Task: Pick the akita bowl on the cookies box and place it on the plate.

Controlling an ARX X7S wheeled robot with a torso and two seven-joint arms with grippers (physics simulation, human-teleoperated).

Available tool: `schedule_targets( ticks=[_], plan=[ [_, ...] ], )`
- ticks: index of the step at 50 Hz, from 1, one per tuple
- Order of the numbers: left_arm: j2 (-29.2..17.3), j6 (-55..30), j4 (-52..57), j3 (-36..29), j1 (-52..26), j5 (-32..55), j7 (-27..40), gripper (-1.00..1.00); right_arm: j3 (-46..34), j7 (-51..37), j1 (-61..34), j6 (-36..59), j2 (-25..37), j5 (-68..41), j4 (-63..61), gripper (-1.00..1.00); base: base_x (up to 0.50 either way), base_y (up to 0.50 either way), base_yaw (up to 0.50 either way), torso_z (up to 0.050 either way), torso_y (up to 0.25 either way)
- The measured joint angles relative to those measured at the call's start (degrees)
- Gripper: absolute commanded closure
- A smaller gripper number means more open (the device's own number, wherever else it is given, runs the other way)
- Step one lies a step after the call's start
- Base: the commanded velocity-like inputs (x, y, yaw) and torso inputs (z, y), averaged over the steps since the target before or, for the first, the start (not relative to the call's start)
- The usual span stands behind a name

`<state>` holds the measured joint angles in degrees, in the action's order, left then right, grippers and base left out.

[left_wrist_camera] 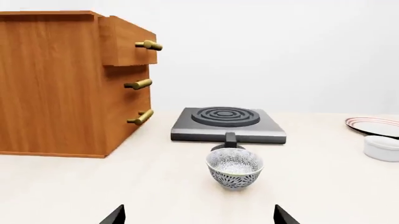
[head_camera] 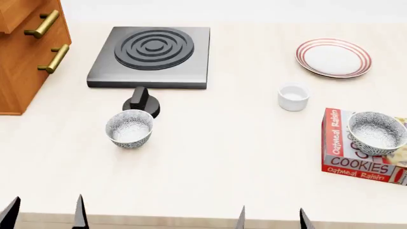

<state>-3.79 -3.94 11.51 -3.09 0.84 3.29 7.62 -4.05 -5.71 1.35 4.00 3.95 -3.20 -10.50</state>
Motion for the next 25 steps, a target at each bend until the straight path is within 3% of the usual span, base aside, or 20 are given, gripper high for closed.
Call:
schedule_targets(
  ticks=[19, 25],
  plan=[
    [-2.7, -12.0, 22.7, -0.7, 0.7, 3.7, 3.1, -1.00, -2.3, -3.3, -0.8, 13.0, 3.1, 1.5, -22.9, -1.00, 0.00, 0.00, 0.00, 0.000, 0.000],
    [-3.4, -14.6, 27.5, -0.7, 0.8, 4.8, 3.9, -1.00, -2.9, -4.1, -1.2, 16.1, 3.6, 1.9, -27.8, -1.00, 0.30, 0.00, 0.00, 0.000, 0.000]
  ],
)
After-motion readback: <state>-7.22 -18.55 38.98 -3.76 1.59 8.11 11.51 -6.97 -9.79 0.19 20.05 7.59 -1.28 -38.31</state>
